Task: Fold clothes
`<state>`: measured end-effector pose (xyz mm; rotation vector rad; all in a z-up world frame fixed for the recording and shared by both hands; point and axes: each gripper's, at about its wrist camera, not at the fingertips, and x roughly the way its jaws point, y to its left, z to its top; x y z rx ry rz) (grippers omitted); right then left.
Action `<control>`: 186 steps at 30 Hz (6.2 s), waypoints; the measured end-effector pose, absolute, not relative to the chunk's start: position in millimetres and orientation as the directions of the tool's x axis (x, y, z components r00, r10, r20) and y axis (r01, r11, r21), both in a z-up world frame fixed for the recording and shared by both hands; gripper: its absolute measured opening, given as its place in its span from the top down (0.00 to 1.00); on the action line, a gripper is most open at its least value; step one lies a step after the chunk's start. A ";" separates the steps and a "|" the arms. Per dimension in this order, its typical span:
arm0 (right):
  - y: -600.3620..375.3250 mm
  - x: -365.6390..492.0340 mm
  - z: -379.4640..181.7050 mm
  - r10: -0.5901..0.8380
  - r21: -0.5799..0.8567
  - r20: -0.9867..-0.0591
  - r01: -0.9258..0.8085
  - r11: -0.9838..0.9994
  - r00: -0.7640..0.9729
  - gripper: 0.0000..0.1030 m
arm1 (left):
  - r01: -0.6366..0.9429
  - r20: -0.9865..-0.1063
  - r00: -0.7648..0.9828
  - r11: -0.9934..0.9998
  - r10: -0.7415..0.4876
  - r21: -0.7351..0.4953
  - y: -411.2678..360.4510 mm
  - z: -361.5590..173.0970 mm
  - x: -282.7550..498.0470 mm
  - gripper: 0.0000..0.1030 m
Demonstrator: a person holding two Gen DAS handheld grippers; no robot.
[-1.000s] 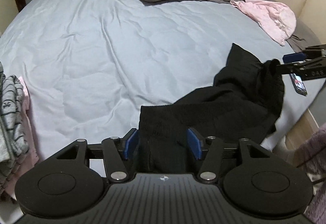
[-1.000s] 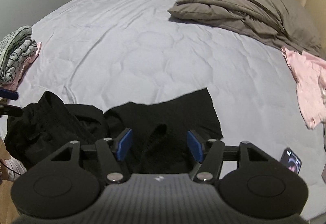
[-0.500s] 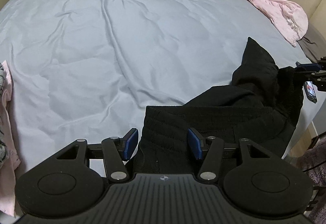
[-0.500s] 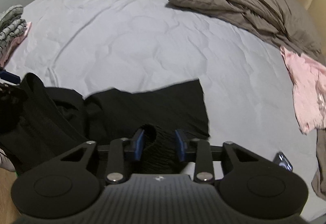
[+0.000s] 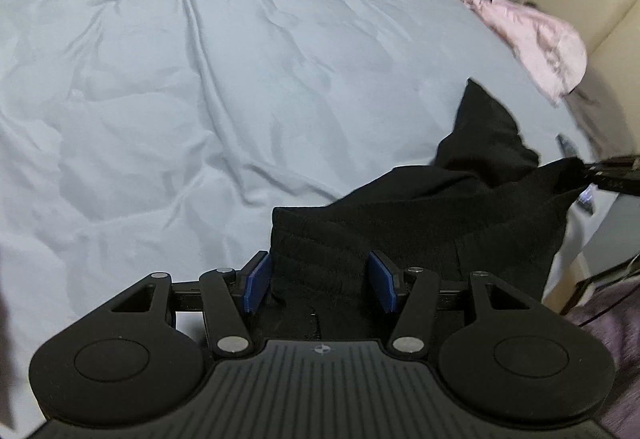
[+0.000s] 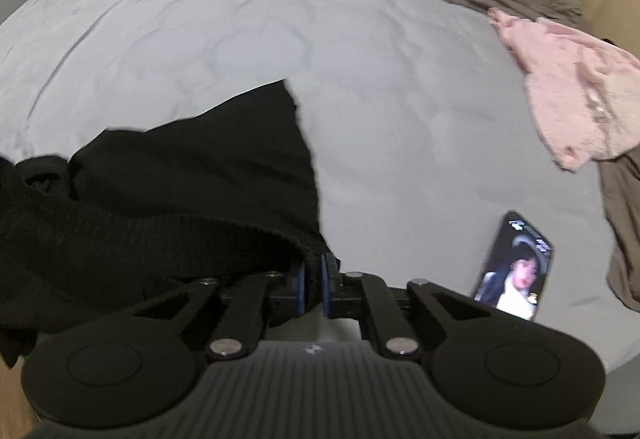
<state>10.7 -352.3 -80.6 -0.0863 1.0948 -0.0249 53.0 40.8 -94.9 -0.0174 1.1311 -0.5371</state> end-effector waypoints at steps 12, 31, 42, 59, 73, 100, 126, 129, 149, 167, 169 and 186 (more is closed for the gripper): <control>-366.4 3.3 -87.1 -0.108 -0.114 -0.893 0.012 0.993 0.438 0.92 | 0.331 -0.815 0.368 0.882 -0.448 -0.336 44.1 -87.3 57.9 0.50; -358.7 7.4 -56.0 -0.103 -0.105 -0.824 0.028 0.994 0.557 0.92 | 0.295 -0.714 0.573 0.914 -0.402 -0.277 51.8 -36.1 33.4 0.94; -329.7 -0.8 51.5 -0.058 -0.040 -0.602 0.042 0.998 0.797 0.92 | 0.223 -0.461 0.834 0.950 -0.303 -0.220 80.7 83.1 -9.0 0.94; -290.0 102.4 223.8 -0.065 -0.113 -0.406 0.021 0.993 0.911 0.93 | 0.152 -0.252 0.956 0.988 -0.151 -0.014 71.5 233.3 77.1 0.94; -288.5 125.4 204.5 -0.081 -0.077 -0.348 0.057 0.995 0.934 0.93 | 0.180 -0.073 0.981 0.984 -0.179 0.011 62.5 264.3 123.3 0.94; -288.3 -25.3 -88.8 0.032 -0.082 -0.859 -0.199 0.977 0.512 0.92 | 0.546 -0.744 0.604 0.828 -0.284 0.127 70.2 -54.1 -82.7 0.94; -236.6 -55.6 -99.7 0.096 -0.291 -0.835 -0.583 0.758 0.542 0.60 | 0.627 -0.769 0.604 0.721 -0.210 0.295 50.9 -67.6 -100.4 0.68; -231.4 -46.1 -108.2 0.093 -0.297 -0.847 -0.612 0.733 0.523 0.60 | 0.657 -0.802 0.570 0.685 -0.179 0.315 40.9 -81.6 -93.3 0.68; -246.9 -46.2 -122.3 0.009 -0.361 -0.858 -0.615 0.701 0.514 0.71 | 0.591 -0.798 0.590 0.740 -0.126 0.320 57.4 -85.1 -84.0 0.98; -269.5 -36.3 -118.3 0.038 -0.270 -0.878 -0.560 0.784 0.477 0.56 | 0.660 -0.848 0.526 0.659 -0.063 0.361 54.2 -110.9 -84.9 0.95; -281.2 -34.5 -106.0 0.088 -0.195 -0.877 -0.517 0.834 0.472 0.49 | 0.642 -0.855 0.509 0.705 -0.098 0.301 60.5 -100.0 -83.8 0.89; -351.4 2.1 -113.6 0.256 0.294 -0.882 0.038 0.955 0.396 0.43 | 0.126 -0.853 0.422 0.951 -0.309 -0.282 136.4 -85.8 -35.0 0.55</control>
